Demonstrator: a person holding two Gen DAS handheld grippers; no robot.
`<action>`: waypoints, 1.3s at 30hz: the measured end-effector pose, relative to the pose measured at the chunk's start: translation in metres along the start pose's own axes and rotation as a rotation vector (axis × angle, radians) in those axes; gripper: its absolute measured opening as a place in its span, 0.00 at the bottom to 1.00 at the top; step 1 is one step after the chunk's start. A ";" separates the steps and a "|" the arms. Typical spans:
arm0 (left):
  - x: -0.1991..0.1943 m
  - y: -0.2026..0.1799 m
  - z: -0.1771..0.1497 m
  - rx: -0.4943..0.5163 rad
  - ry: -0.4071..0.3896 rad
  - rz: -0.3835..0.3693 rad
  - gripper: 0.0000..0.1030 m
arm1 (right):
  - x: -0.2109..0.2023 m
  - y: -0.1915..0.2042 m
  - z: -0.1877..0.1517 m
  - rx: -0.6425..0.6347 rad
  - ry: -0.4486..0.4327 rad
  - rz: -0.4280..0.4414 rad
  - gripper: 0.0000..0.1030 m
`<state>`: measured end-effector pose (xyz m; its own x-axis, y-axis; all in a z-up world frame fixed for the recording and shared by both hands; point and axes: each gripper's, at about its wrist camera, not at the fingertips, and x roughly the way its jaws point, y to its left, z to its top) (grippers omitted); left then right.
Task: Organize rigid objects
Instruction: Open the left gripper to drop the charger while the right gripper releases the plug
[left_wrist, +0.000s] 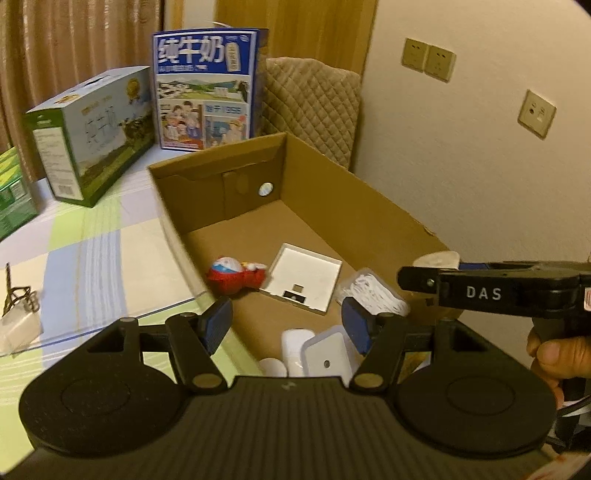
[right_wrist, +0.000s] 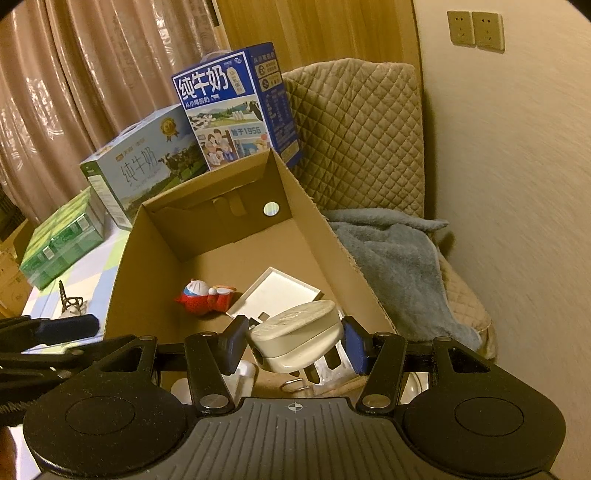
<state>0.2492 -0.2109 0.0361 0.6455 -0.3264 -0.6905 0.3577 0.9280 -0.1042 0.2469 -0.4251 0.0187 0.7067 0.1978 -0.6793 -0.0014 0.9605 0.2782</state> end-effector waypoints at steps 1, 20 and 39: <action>-0.003 0.003 -0.001 -0.007 -0.004 0.007 0.59 | 0.000 0.000 0.000 0.000 0.000 0.000 0.50; -0.022 0.020 -0.016 -0.053 -0.012 0.022 0.59 | 0.004 0.016 -0.006 -0.030 0.031 0.006 0.50; -0.029 0.022 -0.019 -0.062 -0.012 0.017 0.59 | 0.000 0.018 -0.003 -0.020 0.018 0.000 0.54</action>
<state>0.2251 -0.1777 0.0399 0.6598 -0.3119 -0.6836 0.3042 0.9428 -0.1364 0.2445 -0.4070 0.0215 0.6941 0.2013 -0.6912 -0.0162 0.9642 0.2646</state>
